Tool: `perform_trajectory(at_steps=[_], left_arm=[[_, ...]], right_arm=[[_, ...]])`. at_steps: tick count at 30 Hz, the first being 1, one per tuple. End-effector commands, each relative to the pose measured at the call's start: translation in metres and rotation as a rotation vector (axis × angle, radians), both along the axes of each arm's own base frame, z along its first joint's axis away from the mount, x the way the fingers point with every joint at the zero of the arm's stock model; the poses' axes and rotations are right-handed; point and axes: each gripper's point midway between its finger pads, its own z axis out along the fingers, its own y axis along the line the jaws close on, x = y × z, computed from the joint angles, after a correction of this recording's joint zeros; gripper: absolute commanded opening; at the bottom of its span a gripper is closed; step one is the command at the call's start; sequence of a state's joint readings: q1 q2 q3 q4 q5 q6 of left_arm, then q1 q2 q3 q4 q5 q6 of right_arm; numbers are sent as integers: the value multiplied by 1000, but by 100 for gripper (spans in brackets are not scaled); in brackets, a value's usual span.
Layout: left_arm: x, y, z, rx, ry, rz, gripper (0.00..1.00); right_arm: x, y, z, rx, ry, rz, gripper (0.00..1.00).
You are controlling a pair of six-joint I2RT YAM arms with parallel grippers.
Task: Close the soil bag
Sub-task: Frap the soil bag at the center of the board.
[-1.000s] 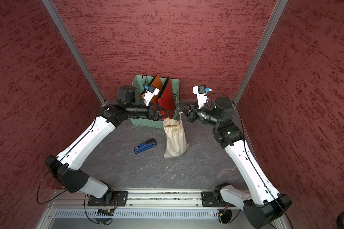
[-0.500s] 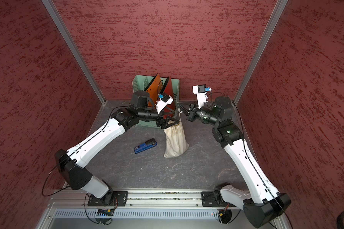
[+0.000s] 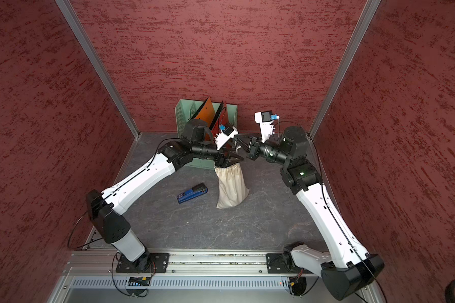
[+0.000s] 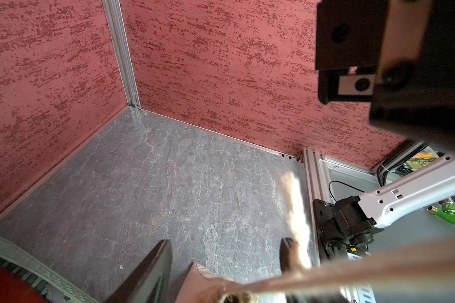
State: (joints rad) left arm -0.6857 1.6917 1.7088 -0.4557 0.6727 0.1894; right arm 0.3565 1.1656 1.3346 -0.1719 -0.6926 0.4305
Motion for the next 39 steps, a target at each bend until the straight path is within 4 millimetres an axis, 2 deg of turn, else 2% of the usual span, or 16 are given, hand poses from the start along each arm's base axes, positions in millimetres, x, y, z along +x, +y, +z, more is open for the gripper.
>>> perform_trajectory(at_steps=[1, 12, 17, 29, 35, 39], left_arm=[[-6, -6, 11, -23, -23, -36, 60], [-8, -5, 2, 1, 2, -35, 21], [-8, -5, -2, 13, 10, -32, 20], [-9, -3, -15, 44, 19, -32, 18], [-10, 0, -24, 86, 22, -26, 11], [-9, 6, -37, 154, 17, -14, 10]], right_arm=[[-13, -2, 39, 43, -116, 10, 0], [-16, -6, 43, 59, -127, -10, 0], [-18, -8, 47, 75, -131, -18, 0], [-30, -24, 75, 114, -203, -94, 0], [-30, -26, 77, 117, -203, -105, 0], [-31, -31, 80, 124, -210, -139, 0]])
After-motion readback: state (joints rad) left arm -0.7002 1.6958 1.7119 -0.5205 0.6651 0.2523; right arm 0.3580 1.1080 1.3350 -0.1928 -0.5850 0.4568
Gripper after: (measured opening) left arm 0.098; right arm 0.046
